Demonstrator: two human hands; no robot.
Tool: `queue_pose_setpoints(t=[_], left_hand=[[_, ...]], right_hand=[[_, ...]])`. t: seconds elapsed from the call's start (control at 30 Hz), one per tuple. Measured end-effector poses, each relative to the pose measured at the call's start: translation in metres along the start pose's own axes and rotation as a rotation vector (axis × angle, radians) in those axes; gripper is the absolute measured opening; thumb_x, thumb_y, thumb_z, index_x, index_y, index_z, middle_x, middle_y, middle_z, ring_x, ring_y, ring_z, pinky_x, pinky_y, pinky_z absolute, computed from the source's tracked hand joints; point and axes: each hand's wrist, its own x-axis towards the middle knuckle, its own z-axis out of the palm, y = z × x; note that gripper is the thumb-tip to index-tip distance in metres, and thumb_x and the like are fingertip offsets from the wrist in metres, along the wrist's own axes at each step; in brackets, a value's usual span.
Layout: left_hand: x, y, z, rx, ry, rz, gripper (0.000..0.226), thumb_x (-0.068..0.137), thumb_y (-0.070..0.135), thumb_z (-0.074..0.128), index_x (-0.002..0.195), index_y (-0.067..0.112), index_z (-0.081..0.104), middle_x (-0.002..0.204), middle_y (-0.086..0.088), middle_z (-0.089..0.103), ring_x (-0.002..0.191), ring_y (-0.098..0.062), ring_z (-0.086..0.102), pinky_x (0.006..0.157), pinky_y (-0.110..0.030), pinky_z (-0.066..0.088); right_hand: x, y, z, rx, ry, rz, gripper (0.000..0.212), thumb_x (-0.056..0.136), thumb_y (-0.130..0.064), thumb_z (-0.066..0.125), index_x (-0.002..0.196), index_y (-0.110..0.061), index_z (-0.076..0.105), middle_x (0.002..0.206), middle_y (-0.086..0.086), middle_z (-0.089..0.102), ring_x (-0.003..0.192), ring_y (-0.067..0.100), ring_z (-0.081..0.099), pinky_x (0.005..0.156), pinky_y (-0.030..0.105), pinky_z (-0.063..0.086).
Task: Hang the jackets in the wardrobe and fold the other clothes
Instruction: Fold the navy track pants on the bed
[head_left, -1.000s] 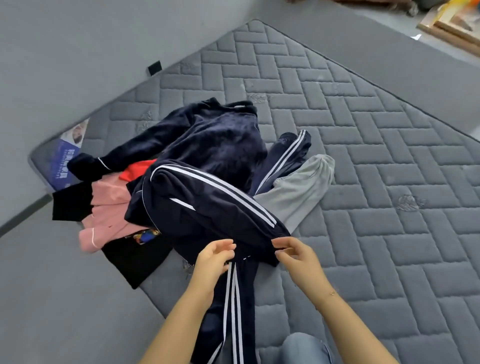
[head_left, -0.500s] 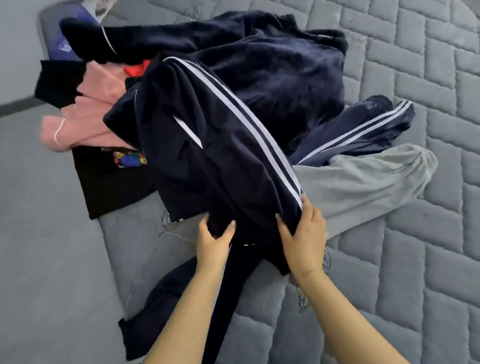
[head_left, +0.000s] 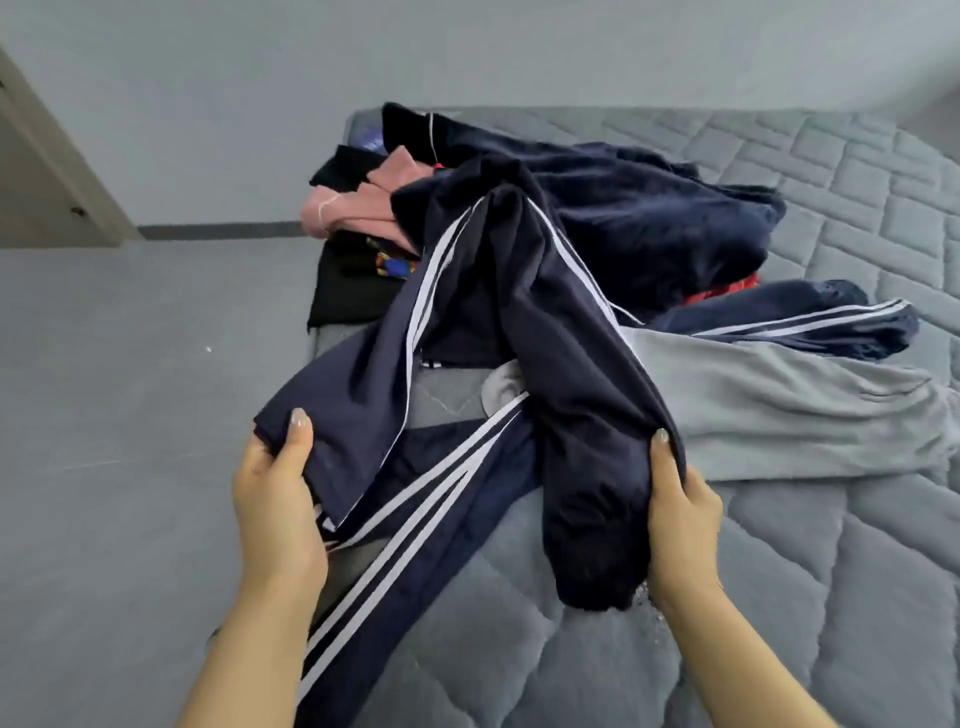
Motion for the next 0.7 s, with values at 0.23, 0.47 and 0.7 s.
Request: queue_pose_setpoints(t=[0.23,0.47,0.7], left_hand=[[-0.135,0.066,-0.035,0.196,-0.053,-0.033,0.009,0.097,0.019,0.058,0.097,0.017,0.067,0.083,0.003,0.075,0.07,-0.009,0.071,0.063,-0.026,0.051],[-0.176,0.101,-0.019,1.02,-0.366,-0.017,0.051,0.092,0.017,0.06,0.139,0.011,0.041,0.128,-0.004,0.05,0.114,-0.016,0.049,0.087,-0.022,0.033],[-0.183,0.099,-0.003,1.149,-0.548,0.145,0.033,0.089,0.024,0.065,0.119,0.029,0.054,0.136,0.001,0.051,0.116,-0.009,0.049,0.092,-0.021,0.035]], right_hand=[[-0.066,-0.047,-0.075,0.175,-0.391,0.08,0.037,0.073,-0.023,0.083,0.106,-0.02,0.066,0.098,0.005,0.075,0.086,0.02,0.073,0.064,0.027,0.056],[-0.073,-0.085,-0.111,-0.69,-0.451,-0.6,0.062,0.082,-0.017,0.07,0.139,-0.024,0.049,0.119,-0.005,0.066,0.111,0.019,0.06,0.081,0.026,0.043],[-0.062,-0.109,-0.145,-0.817,-0.353,-1.05,0.038,0.063,0.013,0.062,0.089,-0.012,0.074,0.099,0.001,0.073,0.1,0.027,0.063,0.086,0.038,0.048]])
